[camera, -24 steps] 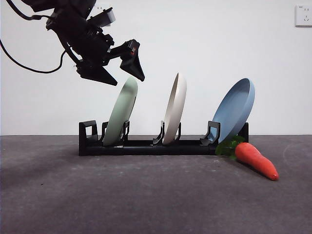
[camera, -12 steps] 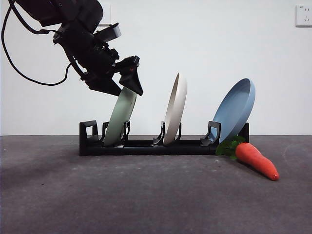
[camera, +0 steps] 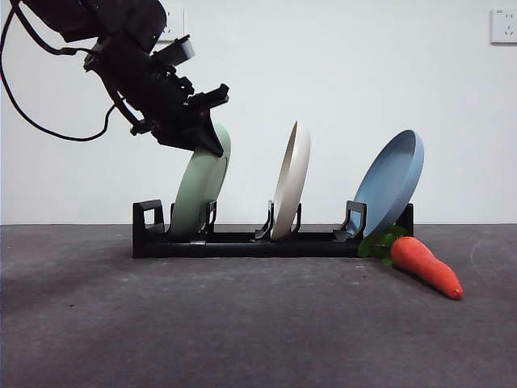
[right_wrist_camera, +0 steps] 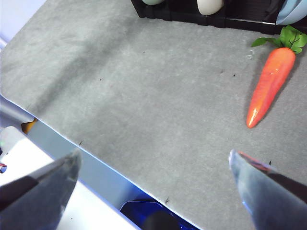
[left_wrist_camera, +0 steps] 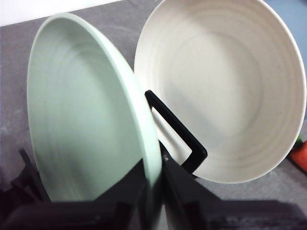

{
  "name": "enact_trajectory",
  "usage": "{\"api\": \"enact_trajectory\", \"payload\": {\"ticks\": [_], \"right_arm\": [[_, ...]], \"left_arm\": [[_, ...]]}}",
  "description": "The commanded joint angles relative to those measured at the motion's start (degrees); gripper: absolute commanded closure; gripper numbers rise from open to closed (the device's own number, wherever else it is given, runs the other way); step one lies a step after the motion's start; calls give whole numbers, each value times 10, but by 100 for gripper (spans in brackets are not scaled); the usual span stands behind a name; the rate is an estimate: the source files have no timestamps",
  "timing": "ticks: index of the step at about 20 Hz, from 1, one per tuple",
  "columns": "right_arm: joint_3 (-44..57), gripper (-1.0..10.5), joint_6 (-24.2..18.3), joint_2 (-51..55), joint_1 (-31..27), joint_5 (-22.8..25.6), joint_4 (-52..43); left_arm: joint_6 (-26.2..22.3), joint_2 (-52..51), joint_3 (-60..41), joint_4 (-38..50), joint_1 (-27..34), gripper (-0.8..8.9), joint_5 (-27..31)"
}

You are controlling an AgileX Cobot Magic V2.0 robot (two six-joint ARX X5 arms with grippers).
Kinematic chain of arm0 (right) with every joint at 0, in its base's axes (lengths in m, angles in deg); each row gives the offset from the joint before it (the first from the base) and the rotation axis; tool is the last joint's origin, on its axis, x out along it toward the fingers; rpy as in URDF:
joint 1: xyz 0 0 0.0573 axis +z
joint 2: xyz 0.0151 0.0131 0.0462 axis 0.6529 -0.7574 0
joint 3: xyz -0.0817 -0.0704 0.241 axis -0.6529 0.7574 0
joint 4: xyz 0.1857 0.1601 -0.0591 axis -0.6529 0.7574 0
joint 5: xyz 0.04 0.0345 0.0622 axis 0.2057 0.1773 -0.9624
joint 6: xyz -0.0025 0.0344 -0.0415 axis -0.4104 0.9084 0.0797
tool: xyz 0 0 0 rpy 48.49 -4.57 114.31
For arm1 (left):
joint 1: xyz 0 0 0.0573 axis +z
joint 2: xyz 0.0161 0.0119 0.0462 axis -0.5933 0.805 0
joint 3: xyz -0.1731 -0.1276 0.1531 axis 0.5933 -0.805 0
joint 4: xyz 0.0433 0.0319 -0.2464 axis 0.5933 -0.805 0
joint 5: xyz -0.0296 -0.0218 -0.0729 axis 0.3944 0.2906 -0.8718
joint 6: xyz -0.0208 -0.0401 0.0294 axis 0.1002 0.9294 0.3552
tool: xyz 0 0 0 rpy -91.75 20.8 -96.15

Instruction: Take the green plate from the plate rack,put the plate on the table,take the carrot from the table,put the carrot in the plate

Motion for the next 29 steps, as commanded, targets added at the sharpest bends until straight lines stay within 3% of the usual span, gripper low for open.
{"api": "enact_trajectory", "payload": {"ticks": [1,9,14,18,22,26,29], "right_arm": [[-2,380,3,0,2,0,-1],[-2,380,2,0,2,0,-1],[-2,380,2,0,2,0,-1],[-2,380,2,0,2,0,-1],[-2,380,2,0,1,0,-1],[-2,380,2,0,2,0,-1],[-2,380,2,0,2,-1,-1]], "left_arm": [[18,-22,0,6,0,821,-12],[22,-115,9,-28,0,821,-6],[-65,-238,9,-142,-36,819,9],[-178,-324,9,-261,-123,819,123],[-215,-331,3,-407,-219,819,250],[-215,-330,-73,-401,-295,819,346],[-223,-326,-176,-331,-333,819,387]]}}
